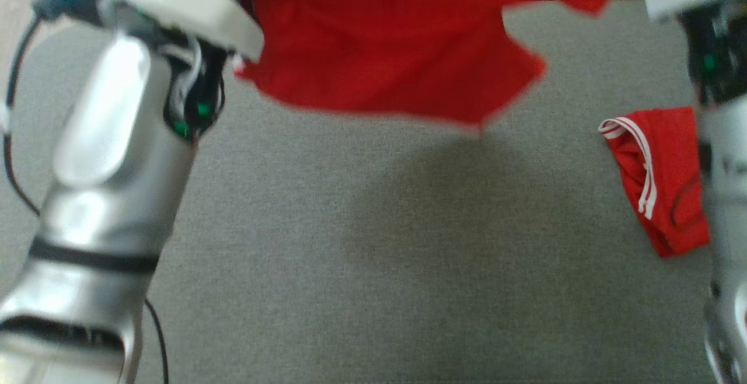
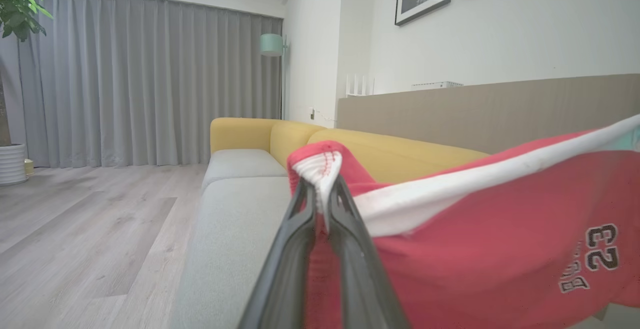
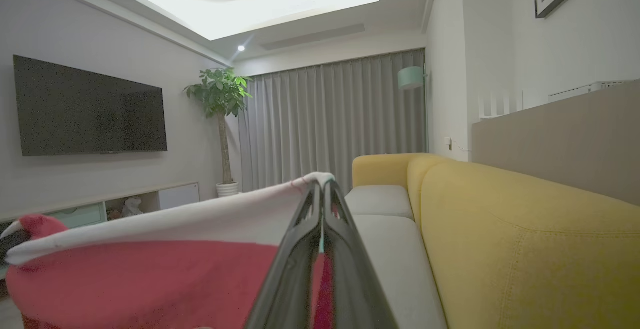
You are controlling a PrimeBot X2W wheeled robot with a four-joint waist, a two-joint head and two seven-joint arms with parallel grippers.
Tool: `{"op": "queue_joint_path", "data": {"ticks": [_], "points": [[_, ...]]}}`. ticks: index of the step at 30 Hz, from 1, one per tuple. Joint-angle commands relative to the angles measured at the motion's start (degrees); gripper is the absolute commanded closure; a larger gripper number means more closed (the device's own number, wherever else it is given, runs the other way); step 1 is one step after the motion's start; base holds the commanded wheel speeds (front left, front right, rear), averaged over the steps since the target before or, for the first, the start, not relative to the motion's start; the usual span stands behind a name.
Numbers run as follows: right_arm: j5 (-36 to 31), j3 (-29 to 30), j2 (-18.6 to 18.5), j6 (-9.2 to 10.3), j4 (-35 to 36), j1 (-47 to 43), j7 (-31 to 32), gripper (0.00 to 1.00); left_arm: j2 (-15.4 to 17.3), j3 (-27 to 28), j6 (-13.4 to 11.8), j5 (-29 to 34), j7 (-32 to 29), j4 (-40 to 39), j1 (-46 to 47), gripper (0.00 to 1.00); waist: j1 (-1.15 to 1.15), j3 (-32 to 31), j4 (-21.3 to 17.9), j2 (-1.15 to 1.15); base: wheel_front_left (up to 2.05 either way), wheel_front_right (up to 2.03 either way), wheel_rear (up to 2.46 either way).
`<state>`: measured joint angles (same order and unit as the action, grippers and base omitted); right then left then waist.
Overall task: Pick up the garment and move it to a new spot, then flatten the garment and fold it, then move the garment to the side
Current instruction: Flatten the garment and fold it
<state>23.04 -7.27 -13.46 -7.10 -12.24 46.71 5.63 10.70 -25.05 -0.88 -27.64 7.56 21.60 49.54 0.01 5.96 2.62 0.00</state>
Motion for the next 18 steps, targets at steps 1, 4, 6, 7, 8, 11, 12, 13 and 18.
{"op": "queue_joint_path", "data": {"ticks": [1, 4, 6, 7, 8, 11, 12, 13, 18], "points": [[1.0, -1.75, 1.3, -0.39, -2.93, 6.66, -2.39, 1.0, 0.54, 2.86, 1.34, -0.96, 2.52, 3.61, 6.95, 1.0, -0.01, 0.83, -0.13, 0.0, 0.0, 0.0, 0.0], [1.84, -4.34, 2.96, -0.39, -11.89, 13.2, -6.18, 1.0, -1.03, 3.45, 2.91, -0.96, 5.39, 12.84, 12.35, 1.0, -0.01, 0.97, -0.43, 0.0, 0.0, 0.0, 0.0], [2.43, -6.57, 4.28, -0.39, -17.72, 16.68, -8.1, 1.0, -1.91, 4.11, 3.23, -0.8, 6.5, 18.5, 15.19, 1.0, -0.01, 1.18, -0.71, 0.0, 0.0, 0.0, 0.0], [2.79, -7.9, 4.99, -0.39, -20.53, 17.92, -8.75, 1.0, -2.36, 4.36, 3.4, -0.79, 6.79, 21.28, 16.07, 1.0, -0.01, 1.28, -0.85, 0.0, 0.0, 0.0, 0.0], [3.16, -9.26, 5.68, -0.39, -23.24, 18.87, -9.26, 1.0, -2.72, 4.47, 3.59, -0.72, 6.99, 23.97, 16.65, 1.0, -0.01, 1.39, -1.03, 0.0, 0.0, 0.0, 0.0], [4.19, -13.4, 7.34, -0.39, -30.84, 20.46, -10.07, 1.0, -3.96, 4.58, 4.43, -1.24, 7.22, 32.01, 16.83, 1.0, -0.01, 2.35, -1.39, 0.0, 0.0, 0.0, 0.0], [4.56, -14.8, 7.81, -0.39, -33.1, 20.55, -10.24, 1.0, -4.4, 4.6, 4.62, -1.51, 7.26, 34.42, 16.62, 1.0, -0.01, 2.78, -1.46, 0.0, 0.0, 0.0, 0.0], [5.11, -16.16, 8.26, -0.39, -35.14, 20.43, -10.38, 1.0, -4.82, 4.53, 4.67, -1.64, 7.29, 36.69, 16.21, 1.0, -0.01, 3.22, -1.46, 0.0, 0.0, 0.0, 0.0], [8.42, -22.4, 9.64, -0.39, -41.99, 17.12, -11.35, 1.0, -6.45, 3.93, 5.62, -2.49, 7.38, 44.72, 12.69, 1.0, -0.01, 5.68, -1.49, 0.0, 0.0, 0.0, 0.0]]}}
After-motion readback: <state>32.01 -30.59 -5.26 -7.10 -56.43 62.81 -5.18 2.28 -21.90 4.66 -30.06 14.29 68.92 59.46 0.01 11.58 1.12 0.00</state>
